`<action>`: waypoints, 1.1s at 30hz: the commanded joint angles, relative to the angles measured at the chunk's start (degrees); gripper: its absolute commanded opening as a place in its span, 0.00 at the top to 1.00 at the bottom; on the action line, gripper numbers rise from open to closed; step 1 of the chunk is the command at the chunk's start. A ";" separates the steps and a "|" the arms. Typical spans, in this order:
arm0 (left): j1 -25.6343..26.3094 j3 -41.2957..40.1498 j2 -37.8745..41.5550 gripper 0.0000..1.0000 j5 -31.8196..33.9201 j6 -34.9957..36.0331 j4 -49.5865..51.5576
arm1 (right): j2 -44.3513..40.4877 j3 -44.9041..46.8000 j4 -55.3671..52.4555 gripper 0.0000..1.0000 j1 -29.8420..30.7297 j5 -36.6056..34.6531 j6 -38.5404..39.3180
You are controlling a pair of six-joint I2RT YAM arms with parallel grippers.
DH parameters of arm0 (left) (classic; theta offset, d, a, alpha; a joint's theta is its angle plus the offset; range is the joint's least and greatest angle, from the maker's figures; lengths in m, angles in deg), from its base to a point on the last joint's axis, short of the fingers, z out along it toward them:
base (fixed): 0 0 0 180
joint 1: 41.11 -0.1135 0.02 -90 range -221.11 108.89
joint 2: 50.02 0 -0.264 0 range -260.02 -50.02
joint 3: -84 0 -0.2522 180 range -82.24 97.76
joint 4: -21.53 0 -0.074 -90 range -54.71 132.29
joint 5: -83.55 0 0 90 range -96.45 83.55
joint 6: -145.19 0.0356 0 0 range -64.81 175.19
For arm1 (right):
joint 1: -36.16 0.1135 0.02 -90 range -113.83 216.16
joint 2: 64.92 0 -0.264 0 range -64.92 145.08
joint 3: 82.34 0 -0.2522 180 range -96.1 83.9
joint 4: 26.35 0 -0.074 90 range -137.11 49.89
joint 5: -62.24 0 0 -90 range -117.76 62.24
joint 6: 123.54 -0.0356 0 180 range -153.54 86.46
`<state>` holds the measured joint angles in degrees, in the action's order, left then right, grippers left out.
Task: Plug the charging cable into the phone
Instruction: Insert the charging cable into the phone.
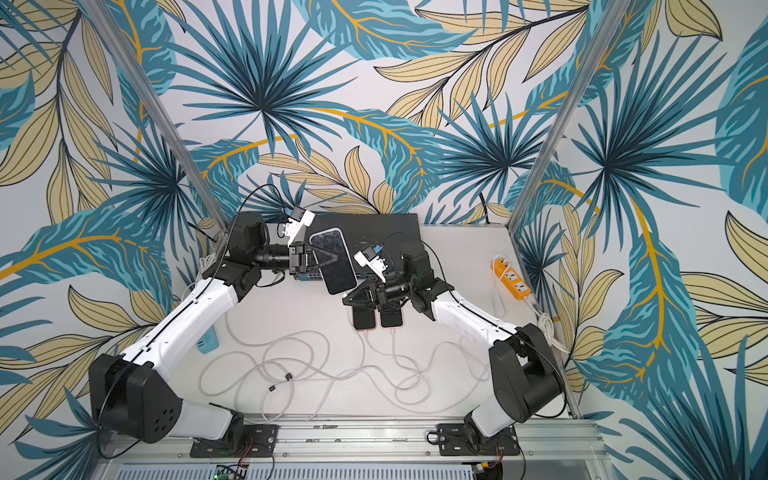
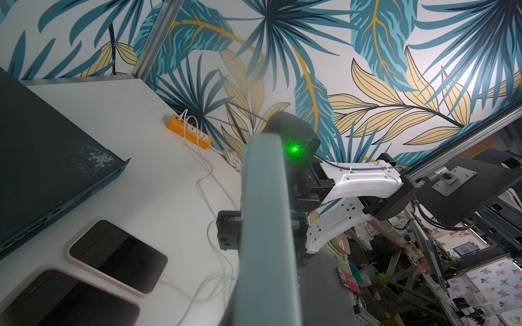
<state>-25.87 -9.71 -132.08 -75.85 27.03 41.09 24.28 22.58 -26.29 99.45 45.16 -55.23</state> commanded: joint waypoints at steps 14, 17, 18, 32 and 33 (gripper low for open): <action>0.98 6.42 -4.04 1.00 -8.28 13.49 23.35 | -2.79 -10.29 -20.92 1.00 -2.87 3.12 18.23; 1.18 7.58 -4.48 1.00 -8.89 15.45 26.17 | -2.10 -12.63 -27.97 1.00 -3.11 4.41 22.51; 1.19 7.95 -4.65 1.00 -9.06 16.16 27.16 | -1.66 -13.85 -31.45 1.00 -3.25 5.29 24.37; 2.33 9.24 -6.21 1.00 -9.31 20.88 33.52 | 4.54 -25.14 -55.19 1.00 -4.59 8.36 40.02; 2.32 9.36 -6.26 1.00 -9.37 21.14 33.78 | 5.09 -26.21 -57.70 1.00 -4.69 8.46 41.61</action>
<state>-25.63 0.56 -136.93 -82.39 45.06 65.35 29.25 2.12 -82.57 97.11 47.33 -20.30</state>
